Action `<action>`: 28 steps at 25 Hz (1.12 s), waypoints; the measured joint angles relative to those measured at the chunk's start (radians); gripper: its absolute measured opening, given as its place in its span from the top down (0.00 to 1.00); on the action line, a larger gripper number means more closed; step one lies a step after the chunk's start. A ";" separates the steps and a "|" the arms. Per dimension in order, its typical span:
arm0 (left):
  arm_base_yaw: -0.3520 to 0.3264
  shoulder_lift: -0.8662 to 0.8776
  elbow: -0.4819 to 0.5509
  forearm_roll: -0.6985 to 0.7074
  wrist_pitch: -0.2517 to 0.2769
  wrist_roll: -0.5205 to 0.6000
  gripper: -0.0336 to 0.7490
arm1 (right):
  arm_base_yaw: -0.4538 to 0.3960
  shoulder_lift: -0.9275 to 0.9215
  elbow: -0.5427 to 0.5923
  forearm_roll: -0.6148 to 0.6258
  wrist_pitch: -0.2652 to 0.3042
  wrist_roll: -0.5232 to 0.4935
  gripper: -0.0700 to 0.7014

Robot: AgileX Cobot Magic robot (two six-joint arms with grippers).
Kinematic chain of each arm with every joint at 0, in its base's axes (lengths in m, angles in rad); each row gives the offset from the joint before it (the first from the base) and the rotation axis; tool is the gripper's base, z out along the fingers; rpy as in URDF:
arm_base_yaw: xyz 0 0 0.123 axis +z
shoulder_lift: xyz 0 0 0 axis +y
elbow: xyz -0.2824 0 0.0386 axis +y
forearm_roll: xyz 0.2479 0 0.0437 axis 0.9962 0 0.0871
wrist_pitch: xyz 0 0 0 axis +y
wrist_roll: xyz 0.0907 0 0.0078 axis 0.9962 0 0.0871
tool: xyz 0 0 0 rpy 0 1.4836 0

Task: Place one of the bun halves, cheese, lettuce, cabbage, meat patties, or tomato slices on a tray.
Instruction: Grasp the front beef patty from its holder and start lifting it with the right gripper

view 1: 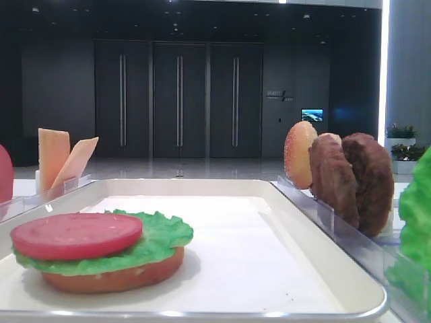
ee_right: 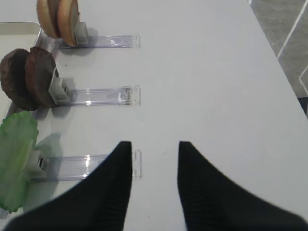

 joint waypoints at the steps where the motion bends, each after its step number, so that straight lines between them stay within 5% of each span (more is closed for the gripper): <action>1: 0.000 0.000 0.000 0.000 0.000 0.000 0.55 | 0.000 0.000 0.000 0.000 0.000 0.000 0.61; 28: 0.000 0.000 0.000 0.000 0.000 0.000 0.55 | 0.000 0.000 0.000 0.000 0.000 0.000 0.61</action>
